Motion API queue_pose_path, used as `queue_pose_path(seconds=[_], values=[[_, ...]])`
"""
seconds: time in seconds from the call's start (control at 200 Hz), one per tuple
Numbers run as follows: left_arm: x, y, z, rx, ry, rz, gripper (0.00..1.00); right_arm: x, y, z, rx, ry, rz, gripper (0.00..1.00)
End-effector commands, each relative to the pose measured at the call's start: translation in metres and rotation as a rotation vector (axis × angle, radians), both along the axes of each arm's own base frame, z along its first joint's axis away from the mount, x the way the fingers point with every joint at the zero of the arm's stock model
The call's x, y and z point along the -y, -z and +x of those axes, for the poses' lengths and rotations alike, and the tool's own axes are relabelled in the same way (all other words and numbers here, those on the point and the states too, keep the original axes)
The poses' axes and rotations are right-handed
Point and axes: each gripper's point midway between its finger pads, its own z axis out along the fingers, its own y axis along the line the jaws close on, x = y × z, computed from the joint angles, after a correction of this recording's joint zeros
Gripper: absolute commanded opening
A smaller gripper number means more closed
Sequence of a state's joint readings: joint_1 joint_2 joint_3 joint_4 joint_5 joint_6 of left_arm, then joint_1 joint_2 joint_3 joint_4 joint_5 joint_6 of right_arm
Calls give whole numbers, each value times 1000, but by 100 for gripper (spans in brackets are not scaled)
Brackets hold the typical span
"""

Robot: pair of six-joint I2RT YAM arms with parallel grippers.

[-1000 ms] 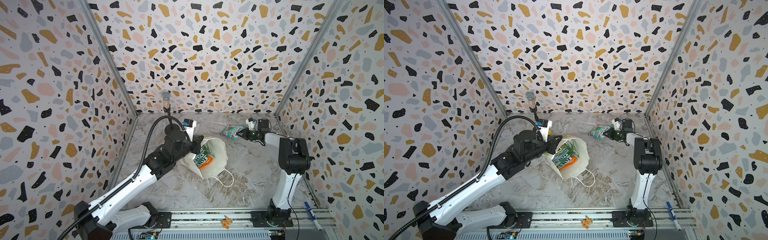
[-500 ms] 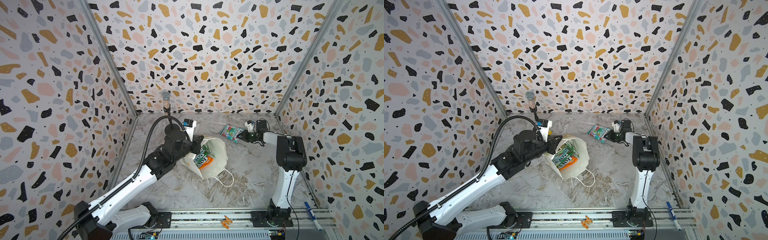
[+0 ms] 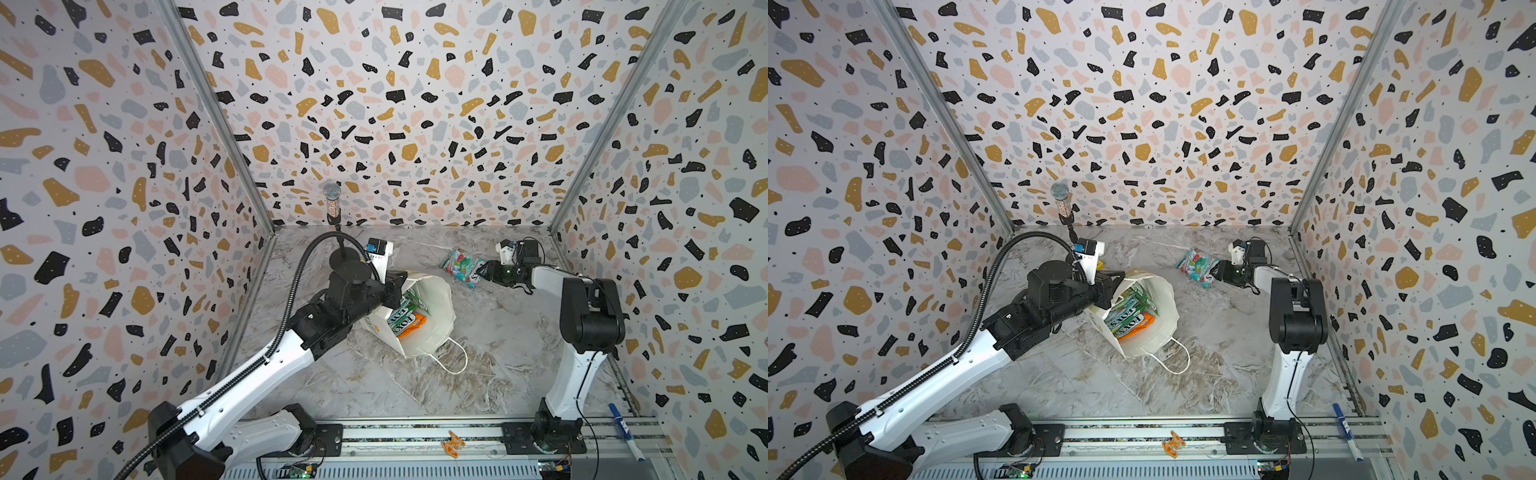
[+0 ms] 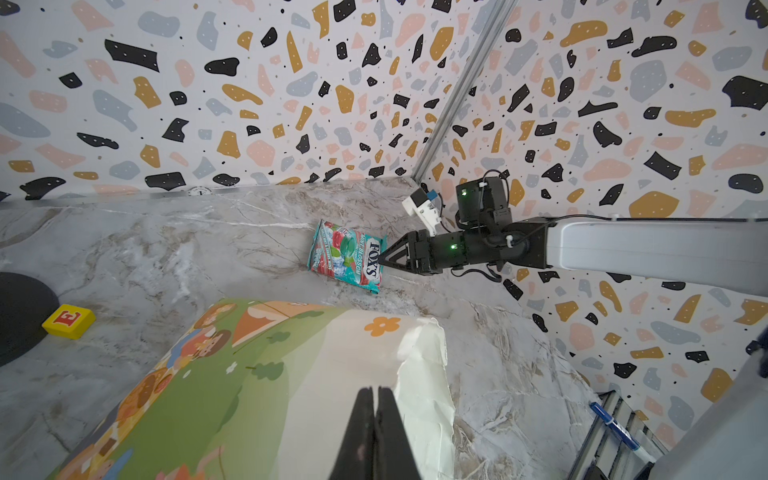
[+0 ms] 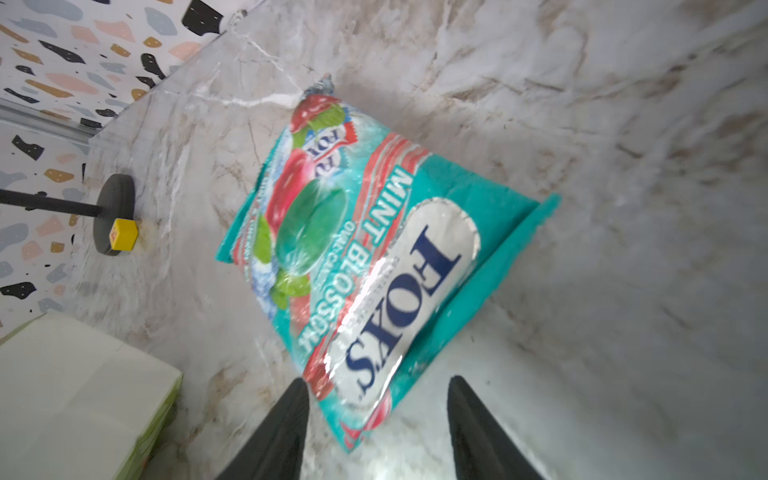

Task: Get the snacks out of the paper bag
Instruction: 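Lower the teal packet onto the table beyond the bag with the right gripper, then move the open right gripper back into the bag's mouth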

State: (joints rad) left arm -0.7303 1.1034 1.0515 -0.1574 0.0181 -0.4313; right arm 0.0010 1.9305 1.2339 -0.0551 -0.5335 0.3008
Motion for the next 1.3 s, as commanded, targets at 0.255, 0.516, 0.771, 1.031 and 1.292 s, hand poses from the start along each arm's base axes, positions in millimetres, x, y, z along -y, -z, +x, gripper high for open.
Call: queue_pose_path(seconds=[0.255,0.516,0.771,1.031,1.292], values=[[1,-14,-4,40,19,-24,0,-9,-114,-65,321,-21,6,57],[1,-16,-5,50,27,-20,0,-49,-162,-143,539,-136,-1,58],[2,-16,-5,52,33,-18,0,-90,-193,-204,735,-276,38,54],[2,-19,-5,57,30,-17,0,-136,-187,-247,832,-492,-13,48],[2,-18,-5,55,31,-13,0,-178,-164,-264,846,-610,-145,47]])
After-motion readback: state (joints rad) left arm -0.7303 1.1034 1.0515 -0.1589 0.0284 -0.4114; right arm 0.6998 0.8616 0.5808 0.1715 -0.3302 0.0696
